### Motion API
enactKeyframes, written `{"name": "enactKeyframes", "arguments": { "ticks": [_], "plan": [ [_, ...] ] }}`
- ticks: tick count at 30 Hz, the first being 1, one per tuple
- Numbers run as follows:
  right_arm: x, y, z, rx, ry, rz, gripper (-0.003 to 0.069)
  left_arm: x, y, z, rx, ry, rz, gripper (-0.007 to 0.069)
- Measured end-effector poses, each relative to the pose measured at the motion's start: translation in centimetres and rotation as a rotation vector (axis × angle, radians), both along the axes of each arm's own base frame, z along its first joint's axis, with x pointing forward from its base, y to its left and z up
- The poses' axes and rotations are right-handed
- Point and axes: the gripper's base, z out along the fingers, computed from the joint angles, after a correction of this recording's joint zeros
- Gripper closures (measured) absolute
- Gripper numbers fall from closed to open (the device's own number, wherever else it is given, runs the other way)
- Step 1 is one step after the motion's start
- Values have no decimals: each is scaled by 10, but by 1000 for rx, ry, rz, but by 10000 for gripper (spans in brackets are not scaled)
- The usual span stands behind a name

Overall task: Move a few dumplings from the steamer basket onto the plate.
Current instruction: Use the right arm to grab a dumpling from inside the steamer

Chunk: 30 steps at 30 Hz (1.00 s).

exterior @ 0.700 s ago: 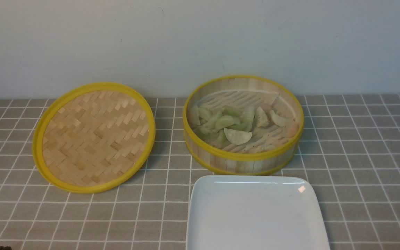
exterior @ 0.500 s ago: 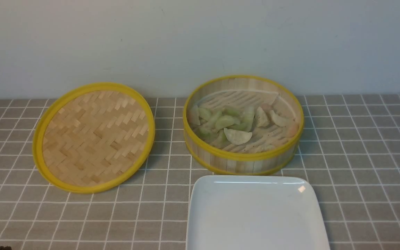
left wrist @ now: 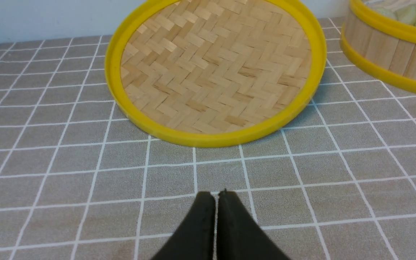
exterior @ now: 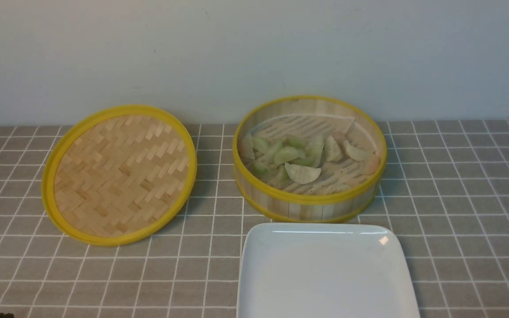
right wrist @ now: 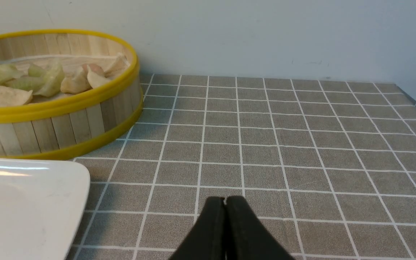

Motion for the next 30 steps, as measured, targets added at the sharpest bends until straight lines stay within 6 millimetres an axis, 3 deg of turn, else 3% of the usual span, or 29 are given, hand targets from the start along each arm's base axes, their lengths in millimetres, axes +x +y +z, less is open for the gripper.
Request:
{"name": "enactKeyframes", "arguments": {
  "ticks": [9, 16, 18, 22, 26, 30],
  "plan": [
    [0, 0, 0, 0, 0, 0, 673, 2, 0, 5, 23, -63, -1, 629],
    [0, 0, 0, 0, 0, 0, 673, 3, 2, 43, -316, -460, 40, 629],
    [0, 0, 1, 22, -16, -1, 673, -2, 7, 60, -435, -652, 60, 629],
    [2, 2, 13, 317, -167, -12, 673, -11, 11, 86, -593, -812, 50, 629],
    [2, -1, 26, 696, -328, -44, 673, -15, 8, 132, -666, -762, 7, 629],
    [0, -6, 34, 864, -432, -74, 673, 13, -2, 174, -611, -426, 18, 629]
  ]
}}
